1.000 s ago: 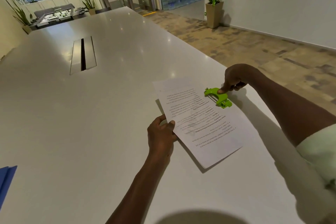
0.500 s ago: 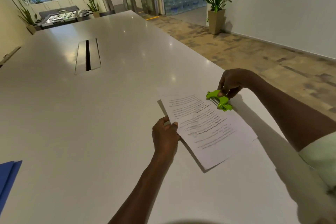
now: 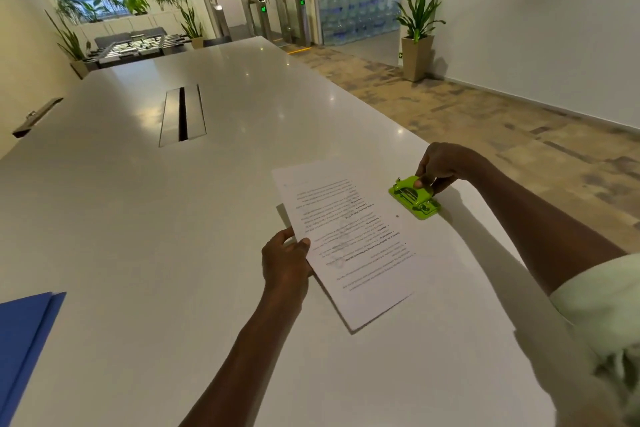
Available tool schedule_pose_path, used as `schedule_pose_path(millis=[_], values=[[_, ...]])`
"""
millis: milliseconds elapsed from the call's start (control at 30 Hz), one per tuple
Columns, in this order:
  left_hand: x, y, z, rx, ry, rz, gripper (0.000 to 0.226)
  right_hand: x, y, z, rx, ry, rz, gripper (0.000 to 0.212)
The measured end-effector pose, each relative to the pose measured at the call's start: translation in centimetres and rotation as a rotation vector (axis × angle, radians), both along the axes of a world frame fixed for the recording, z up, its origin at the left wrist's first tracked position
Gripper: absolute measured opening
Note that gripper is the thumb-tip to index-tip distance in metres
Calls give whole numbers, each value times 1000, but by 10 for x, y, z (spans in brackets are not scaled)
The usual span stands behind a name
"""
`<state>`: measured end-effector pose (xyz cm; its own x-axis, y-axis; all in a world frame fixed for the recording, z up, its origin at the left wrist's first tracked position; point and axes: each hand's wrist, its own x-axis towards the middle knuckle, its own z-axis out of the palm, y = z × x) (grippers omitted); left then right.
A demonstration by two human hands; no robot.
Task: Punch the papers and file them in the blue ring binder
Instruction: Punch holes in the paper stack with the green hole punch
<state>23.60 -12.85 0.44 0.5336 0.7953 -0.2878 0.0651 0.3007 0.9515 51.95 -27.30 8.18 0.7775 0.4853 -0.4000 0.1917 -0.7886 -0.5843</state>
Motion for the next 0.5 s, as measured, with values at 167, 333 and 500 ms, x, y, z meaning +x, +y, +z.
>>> schedule_pose_path(millis=[167, 333, 500], values=[[-30, 17, 12, 85, 46, 39, 22, -6, -6, -7, -30, -399, 109, 41], [-52, 33, 28, 256, 66, 86, 20, -71, 12, -10, 447, -193, 67, 44], [-66, 40, 62, 461, 21, 122, 25, -141, 39, 1, 804, 95, 180, 41]])
